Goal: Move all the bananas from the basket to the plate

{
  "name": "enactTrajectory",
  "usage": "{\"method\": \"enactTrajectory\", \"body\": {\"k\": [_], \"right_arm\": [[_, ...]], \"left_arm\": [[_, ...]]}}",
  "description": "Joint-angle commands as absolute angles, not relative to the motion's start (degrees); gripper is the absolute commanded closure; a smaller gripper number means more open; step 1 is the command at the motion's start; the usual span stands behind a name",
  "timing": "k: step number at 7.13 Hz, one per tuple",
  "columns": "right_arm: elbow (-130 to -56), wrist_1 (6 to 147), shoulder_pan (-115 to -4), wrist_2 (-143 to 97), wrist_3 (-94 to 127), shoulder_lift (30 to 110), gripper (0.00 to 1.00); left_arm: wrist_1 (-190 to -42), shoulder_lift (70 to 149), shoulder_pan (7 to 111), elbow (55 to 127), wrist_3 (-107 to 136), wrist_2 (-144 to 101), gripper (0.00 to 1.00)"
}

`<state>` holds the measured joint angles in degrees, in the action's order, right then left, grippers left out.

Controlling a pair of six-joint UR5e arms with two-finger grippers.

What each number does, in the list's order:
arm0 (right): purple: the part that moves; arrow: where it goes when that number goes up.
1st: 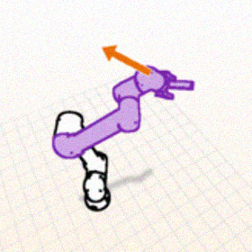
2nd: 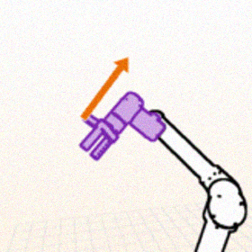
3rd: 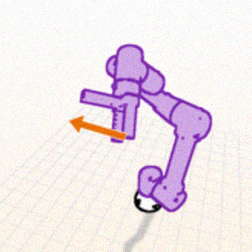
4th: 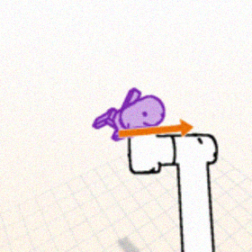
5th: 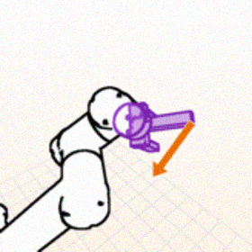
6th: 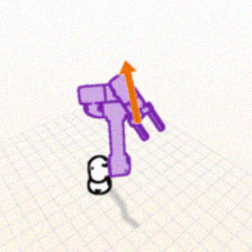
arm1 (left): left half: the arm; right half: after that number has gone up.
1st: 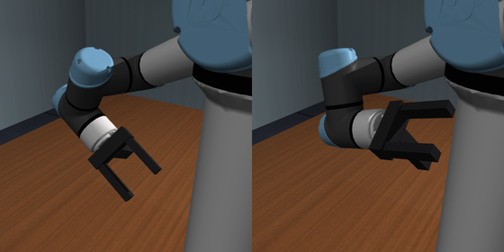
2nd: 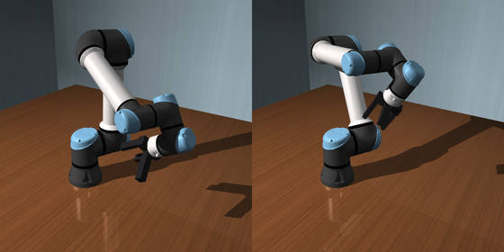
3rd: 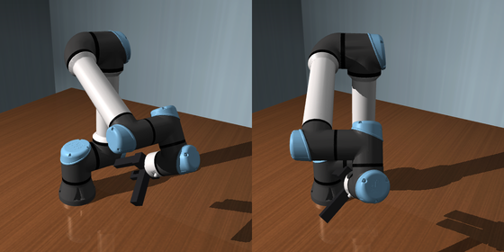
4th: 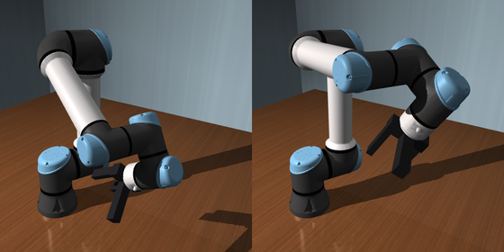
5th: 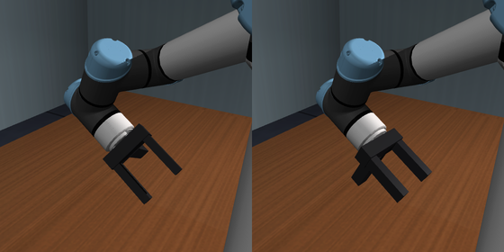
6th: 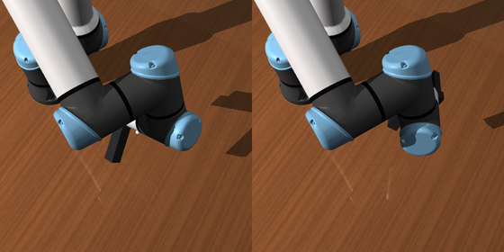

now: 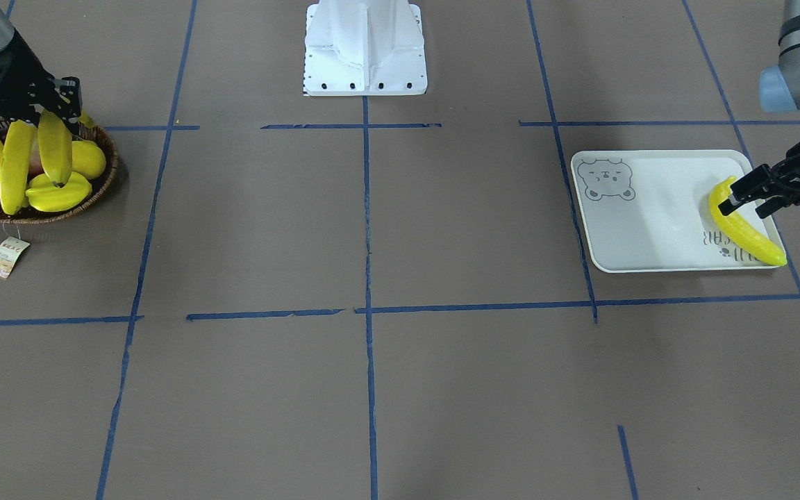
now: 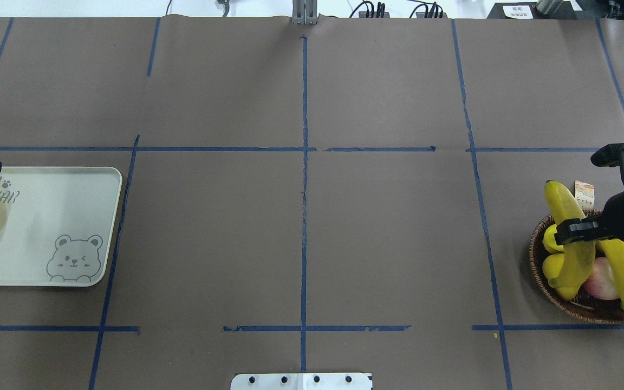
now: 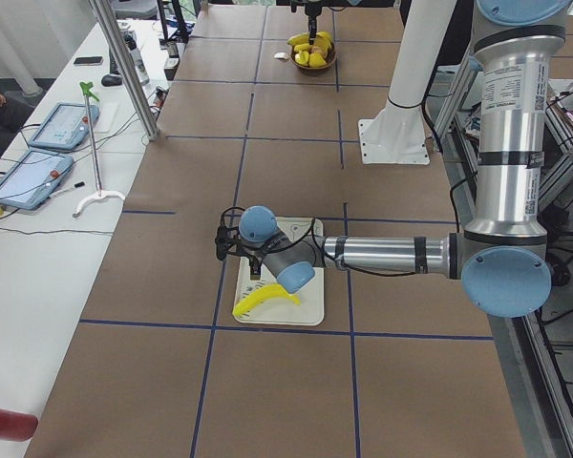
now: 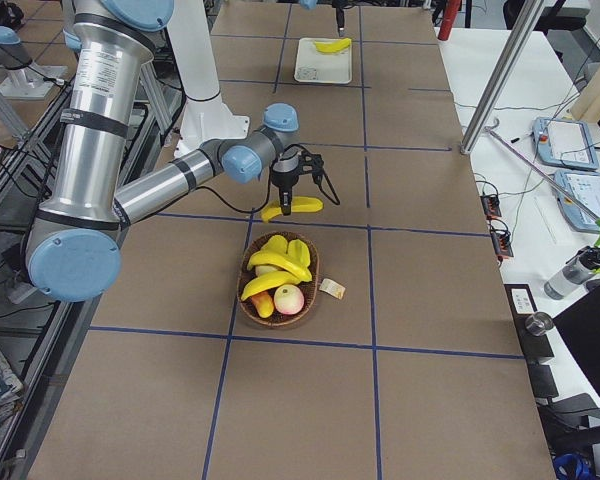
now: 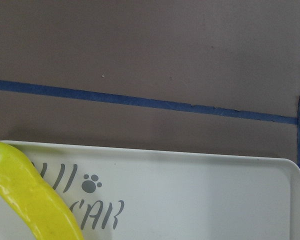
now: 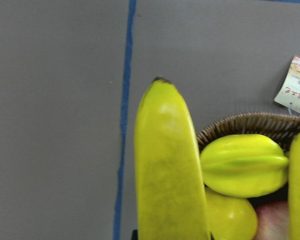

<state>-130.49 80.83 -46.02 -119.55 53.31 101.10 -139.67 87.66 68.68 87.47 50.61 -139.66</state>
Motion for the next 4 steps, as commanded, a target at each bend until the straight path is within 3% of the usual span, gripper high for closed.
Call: {"method": "enactTrajectory", "body": {"k": [1,3,4], "right_arm": [[-128.95,75.01,-45.27,-120.15,66.30,94.33,0.91],[-122.21,56.27,-41.23,-118.58,79.74,92.30,0.92],[-118.95,47.98,-38.78,-115.52,83.63,91.85,0.92]], "left_arm": [[-142.53,88.15,68.56,88.15,51.15,-139.83,0.00],[-150.80,90.50,66.46,87.98,57.08,-140.71,0.00],[-150.82,96.18,64.36,87.89,63.48,-140.71,0.00]]}}
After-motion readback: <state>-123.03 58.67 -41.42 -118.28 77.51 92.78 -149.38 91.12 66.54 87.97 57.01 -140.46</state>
